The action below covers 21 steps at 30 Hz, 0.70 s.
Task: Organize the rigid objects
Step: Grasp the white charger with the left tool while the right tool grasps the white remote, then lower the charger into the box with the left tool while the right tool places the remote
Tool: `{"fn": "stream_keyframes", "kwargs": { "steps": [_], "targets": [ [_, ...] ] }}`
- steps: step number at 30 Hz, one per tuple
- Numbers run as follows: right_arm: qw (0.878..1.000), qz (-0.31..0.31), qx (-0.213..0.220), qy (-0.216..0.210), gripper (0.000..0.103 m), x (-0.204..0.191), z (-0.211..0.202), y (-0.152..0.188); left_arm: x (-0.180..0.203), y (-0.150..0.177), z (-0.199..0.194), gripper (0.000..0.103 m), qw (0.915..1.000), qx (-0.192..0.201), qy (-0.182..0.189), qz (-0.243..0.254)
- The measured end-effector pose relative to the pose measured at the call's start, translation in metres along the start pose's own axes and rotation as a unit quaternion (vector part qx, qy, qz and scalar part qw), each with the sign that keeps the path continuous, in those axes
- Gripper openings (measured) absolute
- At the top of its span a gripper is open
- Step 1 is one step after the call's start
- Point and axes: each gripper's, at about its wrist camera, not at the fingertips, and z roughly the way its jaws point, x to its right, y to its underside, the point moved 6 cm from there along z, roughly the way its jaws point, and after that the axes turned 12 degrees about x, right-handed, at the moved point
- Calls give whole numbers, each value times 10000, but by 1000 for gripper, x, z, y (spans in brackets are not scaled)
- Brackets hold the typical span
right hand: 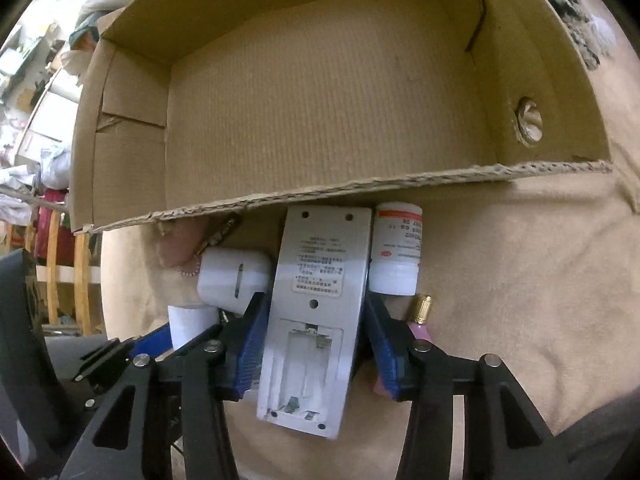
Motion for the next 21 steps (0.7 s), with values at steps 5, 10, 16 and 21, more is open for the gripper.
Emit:
{"fn": "stream_keyframes", "kwargs": {
  "steps": [5,10,16,21],
  "targets": [
    [9999,10,47,-139,47,3,-6,2,-9,-4,-7,38,9998,88,-170,-48],
    [9998,-177,66,-65,47,-5,-10,9,-26,-1,-22,38,9994,219,-266,-22],
    [9994,-255,185,-136,47,-2,-22,14,-31,5,-38,38,9987,322,-376,-93],
    [9992,-135,208,-313,47,3,-41,27,-42,7,-61,38,9981,442,-378,-189]
  ]
}}
